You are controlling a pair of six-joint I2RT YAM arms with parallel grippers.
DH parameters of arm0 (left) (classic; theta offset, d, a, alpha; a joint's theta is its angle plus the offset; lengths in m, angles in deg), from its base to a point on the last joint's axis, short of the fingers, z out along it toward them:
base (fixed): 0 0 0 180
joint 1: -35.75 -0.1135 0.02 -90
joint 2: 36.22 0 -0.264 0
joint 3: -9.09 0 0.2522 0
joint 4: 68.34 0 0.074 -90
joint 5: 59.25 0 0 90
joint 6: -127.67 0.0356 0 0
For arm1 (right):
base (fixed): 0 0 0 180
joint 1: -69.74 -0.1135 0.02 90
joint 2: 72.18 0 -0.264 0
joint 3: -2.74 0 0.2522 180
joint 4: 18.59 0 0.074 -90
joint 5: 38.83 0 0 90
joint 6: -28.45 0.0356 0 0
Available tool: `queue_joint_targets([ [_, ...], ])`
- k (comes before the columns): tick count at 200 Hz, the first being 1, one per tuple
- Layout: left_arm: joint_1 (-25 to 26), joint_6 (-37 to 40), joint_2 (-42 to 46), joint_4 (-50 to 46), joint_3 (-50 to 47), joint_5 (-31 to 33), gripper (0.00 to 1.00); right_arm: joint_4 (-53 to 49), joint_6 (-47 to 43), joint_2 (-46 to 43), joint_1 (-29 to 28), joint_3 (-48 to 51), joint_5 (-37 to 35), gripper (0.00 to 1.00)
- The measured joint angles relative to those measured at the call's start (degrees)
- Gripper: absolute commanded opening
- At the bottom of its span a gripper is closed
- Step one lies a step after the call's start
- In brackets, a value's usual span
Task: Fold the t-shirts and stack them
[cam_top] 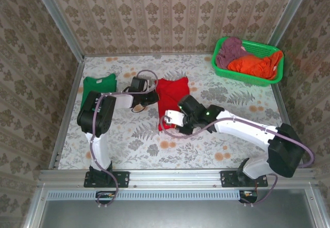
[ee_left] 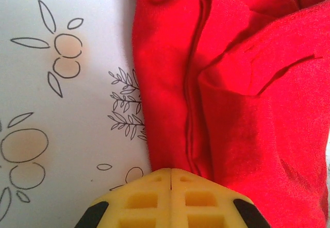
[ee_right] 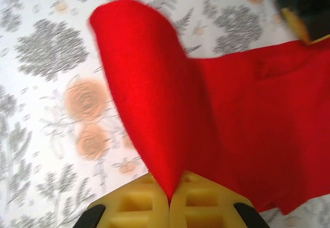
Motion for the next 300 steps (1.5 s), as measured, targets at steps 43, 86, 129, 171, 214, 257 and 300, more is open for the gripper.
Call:
queue_joint_targets([
  [43, -2.78, -0.02, -2.80, -2.75, 3.04, -8.52, 0.00, -2.25, -6.80, 9.29, 6.84, -12.39, 0.87, 0.03],
  [86, -4.11, 0.07, -3.69, -2.95, 3.50, -12.15, 0.00, -5.03, -11.91, 18.27, 12.50, -24.96, 2.08, 0.03],
  [129, -4.61, 0.52, -4.13, -2.97, 3.67, -13.84, 0.00, -6.27, -14.47, 26.60, 15.93, -36.72, 2.29, 0.02],
  [171, -5.01, 0.81, -4.70, -3.52, 4.24, -15.23, 0.00, -6.73, -15.52, 33.70, 17.46, -45.27, 2.34, 0.02],
  [214, -5.22, 1.18, -4.87, -3.82, 4.50, -15.87, 0.00, -6.71, -15.50, 40.50, 17.97, -51.25, 2.29, 0.02],
  [257, -5.27, 1.40, -4.98, -3.87, 4.57, -16.13, 0.00, -6.67, -14.82, 47.12, 18.49, -55.52, 1.77, 0.01],
  [300, -5.29, 1.40, -4.98, -3.89, 4.57, -16.13, 0.00, -7.06, -13.64, 50.99, 19.06, -57.53, -0.15, 0.00],
])
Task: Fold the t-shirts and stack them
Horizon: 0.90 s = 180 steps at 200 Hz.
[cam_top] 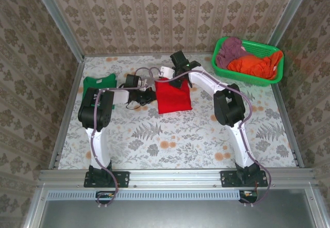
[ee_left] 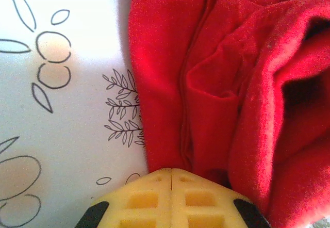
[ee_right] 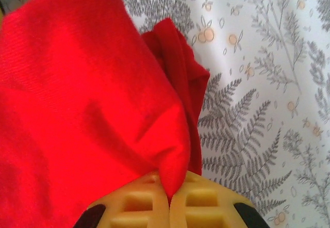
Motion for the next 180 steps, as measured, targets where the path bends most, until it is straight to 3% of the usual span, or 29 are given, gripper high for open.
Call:
queue_joint_targets([
  [58, -0.04, 0.00, 0.00, 0.04, -0.07, -0.02, 0.00, 0.13, 2.08, -1.01, 0.17, 1.38, -2.67, 0.00],
  [135, -0.04, 0.02, 0.00, 0.04, -0.07, -0.09, 0.00, 0.81, 4.48, -10.10, 0.17, 7.10, -5.64, 0.00],
  [180, -0.04, 0.24, -0.11, -0.37, 0.22, -0.24, 0.00, 1.20, 5.49, -9.62, 0.68, 7.04, -6.01, 0.00],
])
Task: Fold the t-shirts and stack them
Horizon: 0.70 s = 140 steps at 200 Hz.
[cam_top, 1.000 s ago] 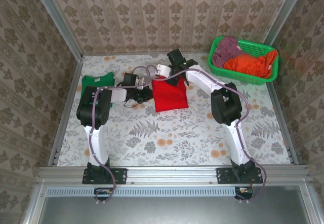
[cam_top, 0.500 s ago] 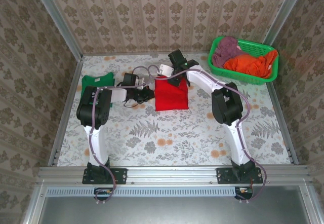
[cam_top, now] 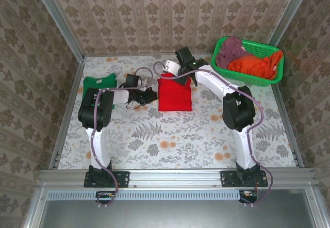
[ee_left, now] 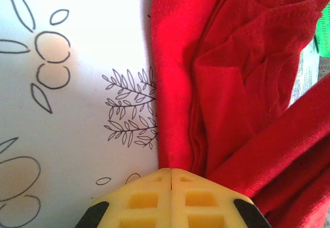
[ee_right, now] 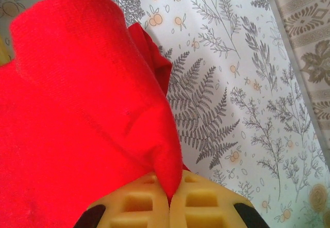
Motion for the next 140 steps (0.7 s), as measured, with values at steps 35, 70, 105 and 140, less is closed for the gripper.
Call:
queue_joint_targets([
  [35, 0.00, 0.42, 0.00, -0.17, 0.04, 0.00, 0.00, -0.02, 0.28, 4.68, 0.68, -2.89, 0.00, 0.00],
  [70, 0.00, 0.42, 0.00, -0.17, 0.04, 0.00, 0.00, 0.66, 1.16, 8.61, 1.07, -4.37, -0.22, 0.41],
  [105, 0.00, 0.63, 0.02, -0.17, 0.02, 0.00, 0.04, 7.08, 3.78, 7.28, 1.46, -1.27, -1.84, 0.87],
  [140, 0.07, 1.11, 1.77, 0.13, -1.25, 0.81, 0.26, 16.22, 12.13, -1.40, 2.64, 11.06, -3.93, 0.92],
])
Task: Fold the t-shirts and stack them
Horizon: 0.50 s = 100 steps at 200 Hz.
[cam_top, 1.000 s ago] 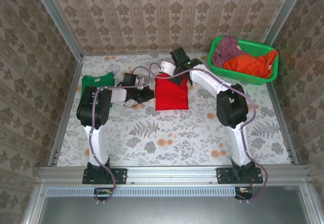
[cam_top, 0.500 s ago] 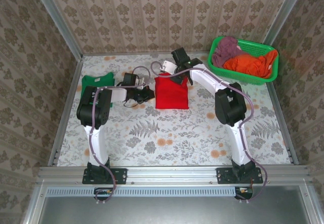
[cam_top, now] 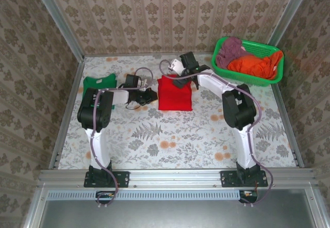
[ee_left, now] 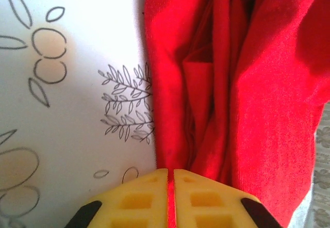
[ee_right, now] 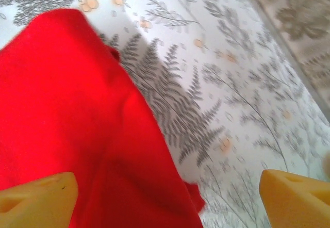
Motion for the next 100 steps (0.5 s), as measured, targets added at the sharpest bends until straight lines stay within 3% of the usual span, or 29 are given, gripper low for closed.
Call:
queue_joint_targets([
  [56, 0.55, 2.29, 8.41, -6.67, -2.19, 8.00, 0.68, 5.07, 27.19, -13.44, 3.85, 12.20, 0.35, 0.89],
  [82, 3.69, 4.74, 8.17, -10.86, 4.52, 10.21, 0.71, 6.03, 36.79, -14.78, 5.49, 15.37, 5.18, 0.82],
  [100, 5.84, 6.21, 5.88, -12.59, 11.17, 10.80, 0.66, 6.03, 40.52, -13.73, 6.08, 15.54, 7.58, 0.76],
])
